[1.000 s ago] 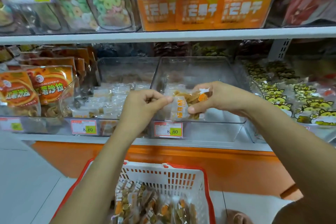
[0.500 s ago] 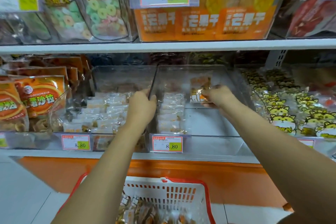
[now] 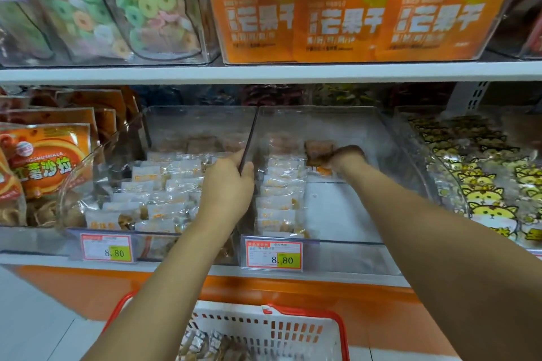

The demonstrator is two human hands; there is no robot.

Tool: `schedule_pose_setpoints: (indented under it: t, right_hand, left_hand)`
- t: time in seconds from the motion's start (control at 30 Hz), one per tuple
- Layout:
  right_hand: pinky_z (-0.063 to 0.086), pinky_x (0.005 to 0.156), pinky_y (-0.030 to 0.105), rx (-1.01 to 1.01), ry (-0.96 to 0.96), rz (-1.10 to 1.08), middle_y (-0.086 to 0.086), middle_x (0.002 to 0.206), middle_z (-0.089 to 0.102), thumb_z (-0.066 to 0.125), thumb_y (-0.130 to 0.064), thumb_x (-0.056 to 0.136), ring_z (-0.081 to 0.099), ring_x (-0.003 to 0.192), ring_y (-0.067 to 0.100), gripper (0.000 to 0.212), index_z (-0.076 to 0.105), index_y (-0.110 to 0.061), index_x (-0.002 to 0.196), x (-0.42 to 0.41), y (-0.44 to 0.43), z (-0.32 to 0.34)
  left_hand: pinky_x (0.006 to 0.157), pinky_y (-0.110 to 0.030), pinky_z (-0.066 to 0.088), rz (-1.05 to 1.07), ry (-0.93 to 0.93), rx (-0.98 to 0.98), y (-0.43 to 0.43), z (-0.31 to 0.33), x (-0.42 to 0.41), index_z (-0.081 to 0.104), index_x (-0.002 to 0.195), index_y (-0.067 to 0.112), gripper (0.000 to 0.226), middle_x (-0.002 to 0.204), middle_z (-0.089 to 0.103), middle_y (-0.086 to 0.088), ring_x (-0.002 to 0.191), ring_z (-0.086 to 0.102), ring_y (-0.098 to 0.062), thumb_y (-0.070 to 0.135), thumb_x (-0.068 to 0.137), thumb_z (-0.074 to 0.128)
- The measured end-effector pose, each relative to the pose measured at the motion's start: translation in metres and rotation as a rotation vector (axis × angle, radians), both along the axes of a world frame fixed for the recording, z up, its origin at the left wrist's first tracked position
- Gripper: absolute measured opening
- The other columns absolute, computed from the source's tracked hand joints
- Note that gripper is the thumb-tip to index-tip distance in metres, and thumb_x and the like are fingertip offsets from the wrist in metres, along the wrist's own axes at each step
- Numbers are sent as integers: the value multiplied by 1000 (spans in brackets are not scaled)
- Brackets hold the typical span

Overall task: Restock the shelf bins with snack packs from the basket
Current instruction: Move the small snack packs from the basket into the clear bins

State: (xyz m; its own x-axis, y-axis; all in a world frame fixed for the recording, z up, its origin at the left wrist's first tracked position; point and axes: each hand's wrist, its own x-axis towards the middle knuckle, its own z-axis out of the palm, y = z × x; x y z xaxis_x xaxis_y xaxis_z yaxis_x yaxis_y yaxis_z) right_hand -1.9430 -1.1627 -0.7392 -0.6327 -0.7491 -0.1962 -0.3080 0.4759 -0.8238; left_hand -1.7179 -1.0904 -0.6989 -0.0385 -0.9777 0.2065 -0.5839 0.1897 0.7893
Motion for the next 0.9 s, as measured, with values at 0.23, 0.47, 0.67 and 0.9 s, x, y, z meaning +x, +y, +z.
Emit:
schedule_pose_setpoints:
  t: [0.23,0.47,0.67,0.9]
  right_hand:
    - [47,71,28,-60,12,-76,13,120,59,75,-37,80,60,108,26,69,44,2,129,5,-14,5]
    - [54,75,30,-52,-134,33,8,83,62,76,-36,76,61,73,21,37,57,-5,85,8,-21,2]
    - [54,66,34,44,-396,146,6,83,60,67,-39,86,57,70,21,29,57,-12,79,17,-4,7]
    - [49,72,41,79,-666,260,8,99,64,53,-37,95,57,77,25,28,61,-14,83,47,4,20]
  left_hand:
    - [62,-22,39,-11,-25,-27,-7,-5,1,62,125,19,30,87,61,2,76,54,-15,15,99,46]
    - [71,-23,39,-7,-33,-22,-8,-5,1,62,125,17,30,88,63,0,81,56,-19,15,99,46]
    - [49,-10,33,-9,-40,-30,-9,-6,2,62,123,18,29,73,57,5,64,49,-6,15,99,45]
    - [48,-13,32,-9,-19,-15,-8,-6,1,63,122,17,29,76,59,3,61,48,-2,14,99,45]
